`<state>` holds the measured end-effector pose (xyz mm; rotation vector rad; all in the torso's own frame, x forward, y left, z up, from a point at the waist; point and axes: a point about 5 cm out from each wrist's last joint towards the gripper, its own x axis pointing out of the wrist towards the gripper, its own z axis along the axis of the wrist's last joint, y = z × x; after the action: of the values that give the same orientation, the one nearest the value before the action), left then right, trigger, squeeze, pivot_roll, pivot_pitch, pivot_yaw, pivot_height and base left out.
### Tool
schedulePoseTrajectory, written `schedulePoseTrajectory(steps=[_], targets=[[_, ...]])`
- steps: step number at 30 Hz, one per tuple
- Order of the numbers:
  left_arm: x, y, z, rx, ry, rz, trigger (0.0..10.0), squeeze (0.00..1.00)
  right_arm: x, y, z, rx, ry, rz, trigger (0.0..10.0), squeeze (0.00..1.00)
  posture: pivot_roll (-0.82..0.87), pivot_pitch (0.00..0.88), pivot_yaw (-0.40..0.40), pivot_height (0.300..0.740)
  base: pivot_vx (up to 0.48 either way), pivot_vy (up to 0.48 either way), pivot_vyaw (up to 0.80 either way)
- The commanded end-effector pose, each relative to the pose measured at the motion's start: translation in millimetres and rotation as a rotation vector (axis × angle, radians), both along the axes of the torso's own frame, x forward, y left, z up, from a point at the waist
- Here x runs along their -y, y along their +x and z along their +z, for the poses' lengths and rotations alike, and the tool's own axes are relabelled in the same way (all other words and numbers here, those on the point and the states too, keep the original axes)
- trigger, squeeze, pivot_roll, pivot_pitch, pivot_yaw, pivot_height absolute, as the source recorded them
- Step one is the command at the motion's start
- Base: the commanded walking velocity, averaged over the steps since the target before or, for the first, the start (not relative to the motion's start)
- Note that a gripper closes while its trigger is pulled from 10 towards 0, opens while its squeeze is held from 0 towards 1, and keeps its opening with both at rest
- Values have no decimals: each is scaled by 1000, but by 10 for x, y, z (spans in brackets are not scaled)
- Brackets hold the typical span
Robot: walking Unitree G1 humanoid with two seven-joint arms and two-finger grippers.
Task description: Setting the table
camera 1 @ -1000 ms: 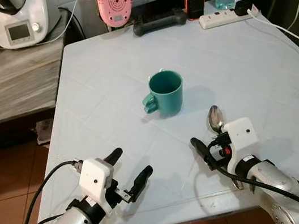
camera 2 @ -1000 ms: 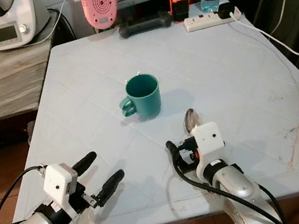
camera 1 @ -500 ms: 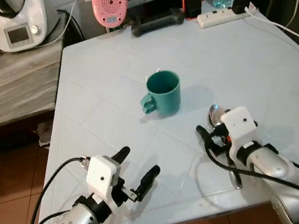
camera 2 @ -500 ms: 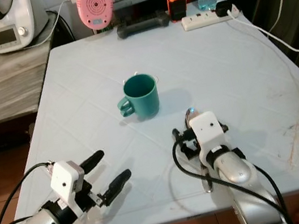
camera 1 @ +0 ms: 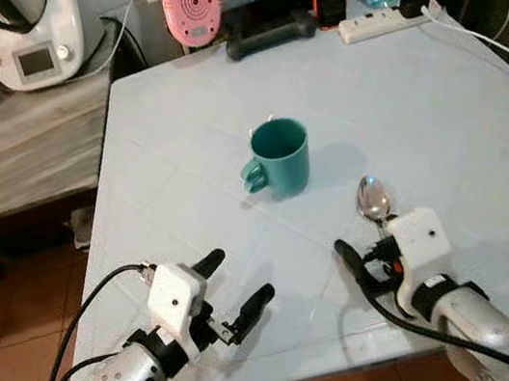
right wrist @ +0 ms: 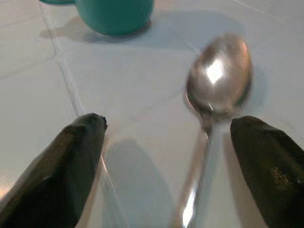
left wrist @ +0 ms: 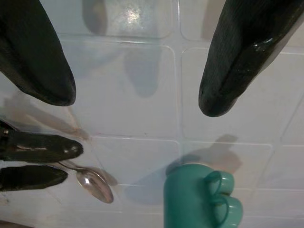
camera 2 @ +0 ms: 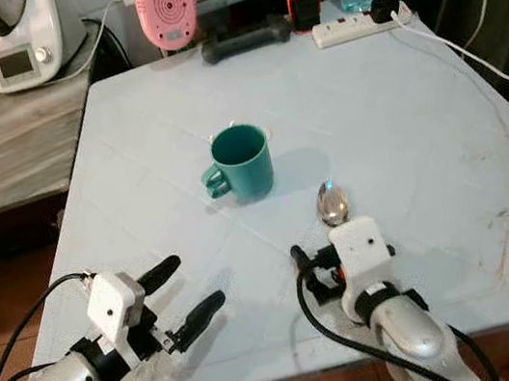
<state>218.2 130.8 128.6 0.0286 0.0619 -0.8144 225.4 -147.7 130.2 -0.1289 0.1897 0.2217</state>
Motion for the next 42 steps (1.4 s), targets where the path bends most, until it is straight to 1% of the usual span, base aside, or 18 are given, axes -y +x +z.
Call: schedulePoseTrajectory(steps=[1,2,9,10,11,13,14,15,17,18,19,23,24,25,30,42], targets=[[-30,5,-35,-19,16,-6,10000,0,1,-18,27,-6,7,-12,10000,0,-266,195,190,740,0,0,0],[-20,8,-37,-21,17,-15,10000,0,27,-29,13,-23,20,-37,10000,0,-267,197,192,740,0,0,0],[-26,26,-38,-23,18,-21,10000,0,21,-82,-35,-99,62,-46,10000,0,-264,198,199,740,0,0,0],[-21,29,-39,-23,17,-22,10000,0,32,-78,-63,-120,75,-57,9882,0,-263,198,198,740,0,0,0],[-8,32,-39,-23,12,-22,10000,0,37,-61,-97,-142,82,-65,4471,0,-262,199,197,740,0,0,0],[2,33,-37,-23,8,-22,10000,0,38,-50,-106,-146,82,-69,4471,0,-262,199,197,740,0,0,0],[12,27,-35,-23,6,-24,10000,0,39,-35,-128,-164,75,-75,0,0,-259,200,197,740,0,0,0],[12,27,-35,-23,6,-24,10000,0,39,-35,-128,-164,75,-75,0,0,-259,200,197,740,0,0,0],[23,18,-35,-24,1,-27,10000,0,43,54,-106,-160,52,-99,0,0,-258,201,197,740,0,0,0],[23,18,-35,-24,1,-27,10000,0,43,54,-106,-160,52,-99,0,0,-258,201,197,740,0,0,0],[25,14,-36,-25,1,-28,10000,0,42,111,-96,-171,36,-113,0,0,-258,204,195,740,0,0,0],[40,14,-40,-26,-3,-26,10000,0,14,221,-123,-212,-17,-131,0,0,-258,206,188,740,0,0,0],[40,14,-40,-26,-3,-26,10000,0,14,221,-123,-212,-17,-131,0,0,-258,206,188,740,0,0,0],[47,7,-42,-27,-4,-25,10000,0,4,230,-148,-238,-16,-147,0,0,-255,207,182,740,0,0,0],[43,-11,-50,-31,-4,-21,10000,0,-6,238,-209,-290,5,-169,0,0,-248,207,180,740,0,0,0],[43,-28,-36,-32,-7,-31,10000,0,-51,256,-241,-323,-1,-153,0,0,-242,211,185,740,0,0,0]])
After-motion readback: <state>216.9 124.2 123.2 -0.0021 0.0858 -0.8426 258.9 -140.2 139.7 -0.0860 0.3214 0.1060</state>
